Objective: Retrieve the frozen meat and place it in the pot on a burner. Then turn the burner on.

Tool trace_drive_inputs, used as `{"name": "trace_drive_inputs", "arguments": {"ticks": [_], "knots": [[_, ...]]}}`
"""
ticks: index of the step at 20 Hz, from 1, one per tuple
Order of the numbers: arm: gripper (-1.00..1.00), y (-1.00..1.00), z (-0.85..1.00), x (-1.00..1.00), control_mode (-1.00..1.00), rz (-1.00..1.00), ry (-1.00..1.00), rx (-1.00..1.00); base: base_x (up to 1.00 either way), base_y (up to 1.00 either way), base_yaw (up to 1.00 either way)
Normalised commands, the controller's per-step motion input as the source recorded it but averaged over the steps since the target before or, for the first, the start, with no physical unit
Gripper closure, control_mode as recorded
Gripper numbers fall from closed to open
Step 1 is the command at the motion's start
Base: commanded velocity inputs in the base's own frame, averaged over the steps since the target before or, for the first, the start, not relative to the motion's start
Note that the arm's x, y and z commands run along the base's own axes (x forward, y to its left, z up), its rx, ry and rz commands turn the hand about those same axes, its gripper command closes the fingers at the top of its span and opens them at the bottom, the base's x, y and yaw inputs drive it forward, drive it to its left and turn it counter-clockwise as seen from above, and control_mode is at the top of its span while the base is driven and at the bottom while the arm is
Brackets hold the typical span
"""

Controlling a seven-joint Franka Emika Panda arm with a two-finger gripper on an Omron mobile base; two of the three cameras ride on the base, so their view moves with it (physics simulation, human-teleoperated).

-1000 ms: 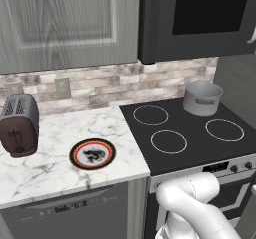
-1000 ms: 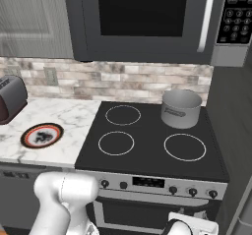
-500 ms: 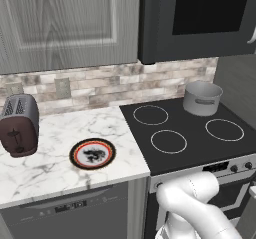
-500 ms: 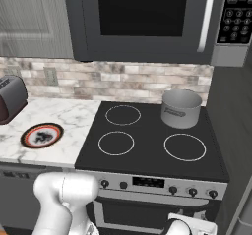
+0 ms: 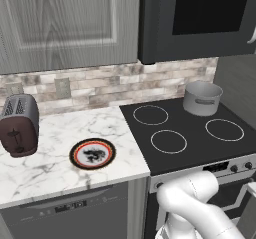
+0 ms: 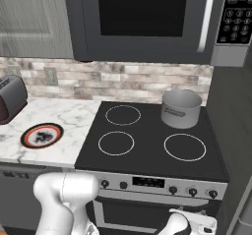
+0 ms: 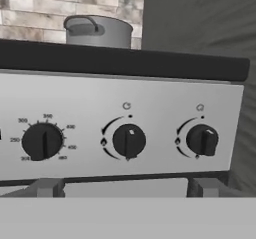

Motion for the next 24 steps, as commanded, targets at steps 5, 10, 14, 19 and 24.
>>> {"name": "trace_drive_inputs", "arguments": {"ticks": [5,10,14,19,24], "knots": [[-1.0,0.0,0.0,0.27,-1.0,0.0,0.0,0.0,0.0,0.0,0.0],[-1.0,0.0,0.0,0.3,-1.0,0.0,0.0,0.0,0.0,0.0,0.0],[-1.0,0.0,0.0,0.3,-1.0,0.0,0.0,0.0,0.0,0.0,0.0],[-1.0,-0.02,0.0,0.3,-1.0,0.0,-0.03,0.01,0.0,0.0,0.0],[-1.0,0.0,-0.01,0.27,-1.0,0.0,-0.06,0.0,0.0,0.0,0.0]]}}
